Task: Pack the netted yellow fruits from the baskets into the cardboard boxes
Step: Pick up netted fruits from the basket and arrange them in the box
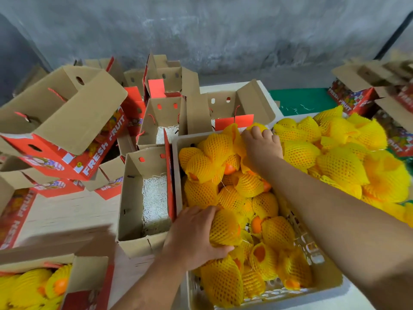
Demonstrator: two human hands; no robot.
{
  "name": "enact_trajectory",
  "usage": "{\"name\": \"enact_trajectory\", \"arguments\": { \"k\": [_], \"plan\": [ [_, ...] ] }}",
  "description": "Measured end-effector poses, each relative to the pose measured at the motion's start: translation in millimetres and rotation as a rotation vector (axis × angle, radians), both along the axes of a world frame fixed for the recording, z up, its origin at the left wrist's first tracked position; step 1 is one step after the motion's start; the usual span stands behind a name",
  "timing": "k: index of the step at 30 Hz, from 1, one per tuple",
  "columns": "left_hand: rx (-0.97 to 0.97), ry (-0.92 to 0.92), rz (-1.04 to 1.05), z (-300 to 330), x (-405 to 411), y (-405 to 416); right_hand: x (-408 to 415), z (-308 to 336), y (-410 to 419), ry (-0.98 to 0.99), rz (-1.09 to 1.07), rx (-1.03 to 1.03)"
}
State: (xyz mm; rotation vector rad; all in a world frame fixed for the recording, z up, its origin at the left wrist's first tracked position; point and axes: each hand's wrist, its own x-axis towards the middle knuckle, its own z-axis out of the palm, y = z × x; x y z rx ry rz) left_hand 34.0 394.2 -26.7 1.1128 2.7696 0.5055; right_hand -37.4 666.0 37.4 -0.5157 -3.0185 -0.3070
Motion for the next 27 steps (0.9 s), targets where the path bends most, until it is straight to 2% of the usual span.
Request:
{"name": "enact_trajectory", "arguments": {
  "k": [4,8,10,12,15,17,21,24,27],
  "plan": [
    [-0.005,-0.015,0.025,1.2,1.7,1.1,8.6,-10.5,-7.7,0.087,0.073,0.04],
    [0.088,-0.144,0.069,15.7,2.4,2.0,39.0,4.3,-27.3,0.308,0.01,-0.254],
    [0.273,-0.326,0.141,32.1,8.3,2.6,60.0,17.4,-40.4,0.435,0.026,-0.561],
    [0.611,-0.559,0.32,58.5,15.4,10.7,80.4,32.0,-53.1,0.554,0.077,-0.907],
    [1.001,-0.722,0.54,95.5,17.5,23.8,109.6,52.4,-74.9,0.754,0.107,-1.175],
    [1.076,-0.793,0.526,119.5,14.9,26.6,124.8,63.8,-94.2,0.844,0.095,-1.3],
    [1.099,-0.933,0.448,146.5,13.5,5.3,144.0,86.7,-128.9,0.845,0.13,-1.523],
    [1.177,-0.913,0.425,150.2,17.4,-22.8,147.7,98.1,-154.5,0.736,0.107,-1.764],
    [1.267,-0.861,0.377,141.4,15.8,-64.7,149.5,95.4,-198.0,0.719,0.131,-1.744]
  ]
}}
